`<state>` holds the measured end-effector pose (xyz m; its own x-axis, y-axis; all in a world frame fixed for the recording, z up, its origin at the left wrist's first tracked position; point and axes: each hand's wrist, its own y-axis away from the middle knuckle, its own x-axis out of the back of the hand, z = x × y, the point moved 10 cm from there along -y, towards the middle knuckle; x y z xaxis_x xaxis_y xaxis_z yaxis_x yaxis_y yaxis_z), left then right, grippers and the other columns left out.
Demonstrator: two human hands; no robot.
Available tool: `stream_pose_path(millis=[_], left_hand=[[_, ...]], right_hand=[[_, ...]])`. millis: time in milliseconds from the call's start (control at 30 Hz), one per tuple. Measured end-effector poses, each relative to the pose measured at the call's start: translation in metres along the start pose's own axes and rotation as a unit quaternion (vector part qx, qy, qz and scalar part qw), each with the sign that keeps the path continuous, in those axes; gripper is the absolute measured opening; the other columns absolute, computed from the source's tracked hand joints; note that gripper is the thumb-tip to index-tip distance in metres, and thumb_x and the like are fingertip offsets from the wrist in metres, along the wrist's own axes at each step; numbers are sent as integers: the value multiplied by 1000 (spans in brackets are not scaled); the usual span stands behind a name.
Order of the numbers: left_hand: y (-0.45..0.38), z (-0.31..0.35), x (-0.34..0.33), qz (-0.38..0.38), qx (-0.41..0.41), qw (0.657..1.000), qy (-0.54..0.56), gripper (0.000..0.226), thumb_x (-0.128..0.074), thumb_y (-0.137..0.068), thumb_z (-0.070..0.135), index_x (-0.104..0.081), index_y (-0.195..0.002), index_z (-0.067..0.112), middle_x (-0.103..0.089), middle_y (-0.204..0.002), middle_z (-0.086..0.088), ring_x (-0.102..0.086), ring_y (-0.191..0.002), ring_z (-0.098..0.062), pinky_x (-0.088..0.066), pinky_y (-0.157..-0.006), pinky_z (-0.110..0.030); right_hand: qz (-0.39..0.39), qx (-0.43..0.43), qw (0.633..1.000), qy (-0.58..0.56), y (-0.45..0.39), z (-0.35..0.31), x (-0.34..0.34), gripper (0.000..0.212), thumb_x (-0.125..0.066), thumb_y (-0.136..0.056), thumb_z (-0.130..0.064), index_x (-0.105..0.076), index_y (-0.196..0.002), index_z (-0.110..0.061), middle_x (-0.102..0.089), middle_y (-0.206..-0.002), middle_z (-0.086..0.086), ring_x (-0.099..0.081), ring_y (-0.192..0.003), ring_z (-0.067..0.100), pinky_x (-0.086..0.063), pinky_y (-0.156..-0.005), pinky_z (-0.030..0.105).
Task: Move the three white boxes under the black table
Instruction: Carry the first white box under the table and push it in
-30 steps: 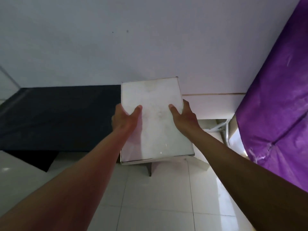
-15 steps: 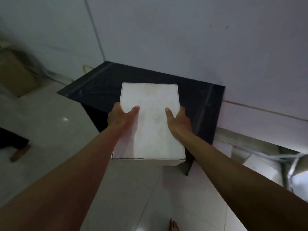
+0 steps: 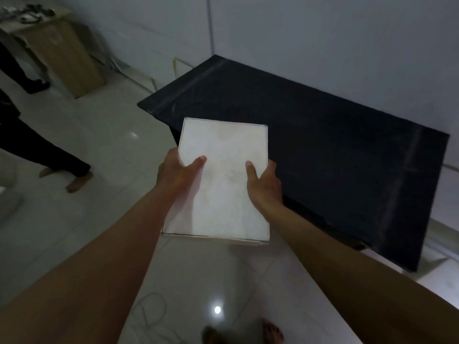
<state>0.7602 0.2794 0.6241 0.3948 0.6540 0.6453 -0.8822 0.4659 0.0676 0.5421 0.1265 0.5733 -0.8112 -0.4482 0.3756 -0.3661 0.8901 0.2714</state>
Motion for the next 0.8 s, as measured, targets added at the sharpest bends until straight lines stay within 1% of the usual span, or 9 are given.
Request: stream_pose_path(millis=[67, 100, 167, 233, 333, 433, 533, 600, 800], left_hand=[[-28, -20, 8, -12, 1, 1000, -1, 59, -68, -79, 57, -54, -123, 22, -56, -104, 8, -53, -91, -16, -40, -77, -29], [-40, -28, 11, -20, 0, 1000, 3, 59, -68, -78, 57, -55, -124, 22, -58, -106, 8, -55, -93, -16, -41, -78, -29], [-65, -41, 18, -37, -8, 999, 4, 58, -68, -78, 57, -56, -123, 22, -61, -110, 7, -58, -96, -17, -42, -80, -29], [-92, -55, 26, -54, -17, 998, 2, 58, -67, -78, 57, -55, -123, 23, -60, -108, 8, -56, -94, -15, -41, -79, -28], [-126, -79, 41, -73, -24, 997, -7, 58, -66, -77, 59, -54, -122, 25, -55, -102, 12, -54, -89, -13, -39, -76, -26], [-155, -101, 49, -96, -31, 995, -16, 57, -66, -77, 60, -54, -120, 26, -56, -100, 12, -54, -88, -12, -39, -74, -25], [-186, -126, 50, -120, -34, 992, -29, 57, -66, -77, 60, -55, -120, 24, -57, -99, 12, -55, -88, -12, -39, -72, -25], [-198, -140, 52, -127, -30, 991, -36, 57, -65, -77, 60, -55, -120, 24, -57, -99, 12, -56, -89, -13, -40, -74, -25], [-250, -189, 56, -142, -3, 989, -35, 61, -67, -79, 57, -55, -125, 20, -62, -109, 5, -59, -99, -18, -43, -83, -27]], right_hand=[[4, -5, 1000, 5, -6, -5, -29, 50, -46, -96, -58, -37, -137, -30, -53, -109, -10, -51, -78, 6, -39, -64, 24], [4, -10, 1000, 5, -8, -6, -42, 49, -45, -96, -58, -37, -136, -30, -51, -107, -11, -50, -78, 6, -39, -64, 24], [14, -25, 1000, 0, -13, -9, -69, 50, -45, -96, -59, -36, -136, -31, -51, -108, -10, -53, -88, 13, -42, -74, 28], [37, -39, 999, -4, -16, -15, -97, 52, -46, -96, -58, -36, -138, -29, -52, -109, -8, -52, -91, 16, -41, -78, 30], [61, -51, 997, -3, -17, -23, -136, 52, -47, -96, -57, -38, -138, -26, -53, -108, -9, -50, -89, 15, -37, -78, 28], [75, -52, 996, -18, -15, -26, -171, 52, -47, -97, -54, -38, -139, -26, -56, -114, -10, -48, -88, 11, -36, -81, 28], [82, -75, 994, -11, -20, -23, -208, 56, -46, -96, -56, -35, -142, -25, -58, -127, -2, -57, -103, 21, -40, -86, 30], [85, -87, 993, 1, -24, -19, -227, 57, -44, -96, -58, -34, -142, -25, -59, -129, 1, -60, -111, 26, -42, -87, 31], [64, -117, 991, 33, -52, -17, -292, 54, -42, -97, -59, -34, -139, -27, -61, -129, 6, -61, -111, 32, -41, -84, 31]])
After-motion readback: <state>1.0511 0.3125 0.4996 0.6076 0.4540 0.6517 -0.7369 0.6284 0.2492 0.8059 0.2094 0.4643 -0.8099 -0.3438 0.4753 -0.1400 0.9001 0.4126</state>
